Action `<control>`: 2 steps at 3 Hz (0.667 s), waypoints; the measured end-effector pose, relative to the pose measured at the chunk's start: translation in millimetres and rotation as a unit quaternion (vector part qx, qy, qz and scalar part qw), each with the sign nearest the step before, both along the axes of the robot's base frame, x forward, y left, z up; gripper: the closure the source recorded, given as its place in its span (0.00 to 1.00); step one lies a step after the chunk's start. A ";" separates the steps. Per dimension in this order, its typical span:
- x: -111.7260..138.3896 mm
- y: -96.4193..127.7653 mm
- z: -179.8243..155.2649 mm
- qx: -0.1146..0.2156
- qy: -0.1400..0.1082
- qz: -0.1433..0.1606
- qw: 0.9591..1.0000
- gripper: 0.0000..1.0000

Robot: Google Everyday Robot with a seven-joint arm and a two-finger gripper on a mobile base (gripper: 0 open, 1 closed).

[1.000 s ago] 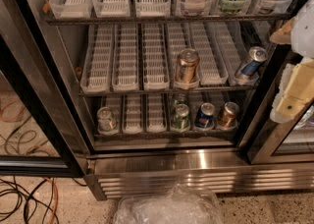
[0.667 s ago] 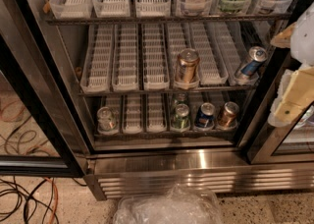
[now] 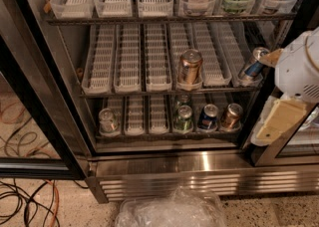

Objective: Pick 7up can from bottom shelf of fridge

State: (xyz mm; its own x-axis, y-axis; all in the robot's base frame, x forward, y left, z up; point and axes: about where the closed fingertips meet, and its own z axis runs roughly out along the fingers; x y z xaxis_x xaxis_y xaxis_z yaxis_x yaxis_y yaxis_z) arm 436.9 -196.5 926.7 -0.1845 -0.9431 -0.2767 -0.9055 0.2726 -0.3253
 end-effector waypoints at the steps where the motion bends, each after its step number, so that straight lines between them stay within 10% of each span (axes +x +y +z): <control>1: 4.6 16.7 -30.0 0.016 -0.012 0.019 1.000 0.00; 2: 9.2 32.9 -62.8 0.037 -0.012 0.028 0.999 0.00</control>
Offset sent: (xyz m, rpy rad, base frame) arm 0.0139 0.0492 -0.1014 0.1227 -0.0108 0.0766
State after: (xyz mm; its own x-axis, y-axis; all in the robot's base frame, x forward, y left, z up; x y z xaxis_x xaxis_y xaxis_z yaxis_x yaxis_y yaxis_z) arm 446.2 -163.6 863.9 -0.1244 -0.9288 -0.3490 -0.9122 0.2455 -0.3281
